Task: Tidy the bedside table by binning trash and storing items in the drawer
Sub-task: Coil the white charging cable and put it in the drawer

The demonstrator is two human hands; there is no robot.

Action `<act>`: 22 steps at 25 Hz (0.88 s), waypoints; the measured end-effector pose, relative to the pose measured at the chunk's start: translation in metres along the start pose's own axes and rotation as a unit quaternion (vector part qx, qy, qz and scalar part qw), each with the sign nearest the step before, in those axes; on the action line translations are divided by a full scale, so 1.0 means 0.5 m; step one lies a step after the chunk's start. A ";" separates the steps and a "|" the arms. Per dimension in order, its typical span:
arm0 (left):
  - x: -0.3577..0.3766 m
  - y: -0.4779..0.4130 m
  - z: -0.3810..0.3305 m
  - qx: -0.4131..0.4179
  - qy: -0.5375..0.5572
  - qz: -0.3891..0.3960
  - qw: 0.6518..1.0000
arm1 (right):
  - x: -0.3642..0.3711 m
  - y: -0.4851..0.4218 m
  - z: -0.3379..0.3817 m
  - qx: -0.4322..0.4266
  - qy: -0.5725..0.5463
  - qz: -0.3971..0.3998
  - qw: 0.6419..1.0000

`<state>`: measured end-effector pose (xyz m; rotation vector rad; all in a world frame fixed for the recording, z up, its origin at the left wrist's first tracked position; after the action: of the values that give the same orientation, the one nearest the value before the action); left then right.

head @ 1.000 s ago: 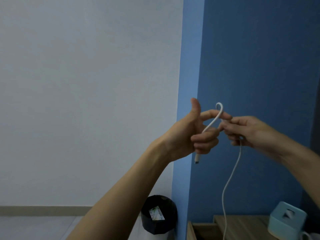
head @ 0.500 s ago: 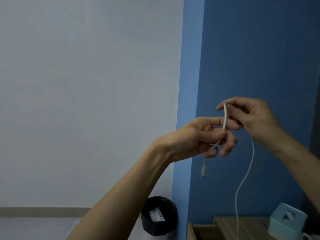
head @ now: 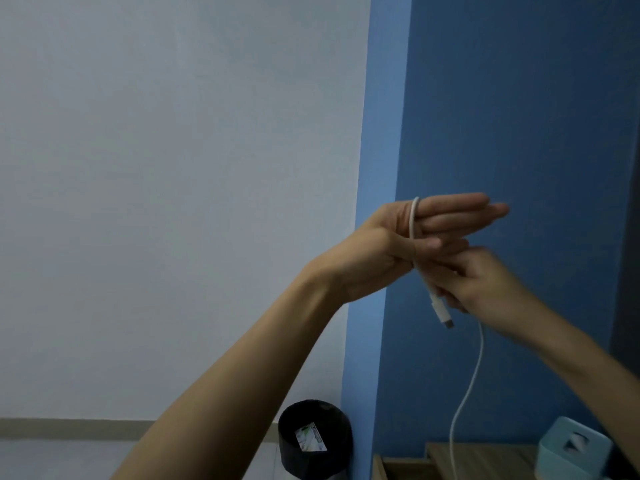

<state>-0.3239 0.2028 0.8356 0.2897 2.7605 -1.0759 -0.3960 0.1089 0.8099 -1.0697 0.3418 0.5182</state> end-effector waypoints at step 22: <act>0.002 0.013 0.041 -0.048 -0.181 0.011 0.982 | -0.117 0.034 0.130 -0.190 0.245 -0.031 0.950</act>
<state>-0.3218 0.1936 0.8163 0.0994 2.4662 -0.8854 -0.4529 0.1597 0.8556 -1.5824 0.6594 0.2587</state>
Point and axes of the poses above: each hand's wrist, its own y-axis away from the middle knuckle, its own x-axis out of the palm, z = x × y, the point moved 4 cm from there along -y, towards the middle knuckle, and after that the axes turned 8 degrees about -z, right-handed, at the moved point
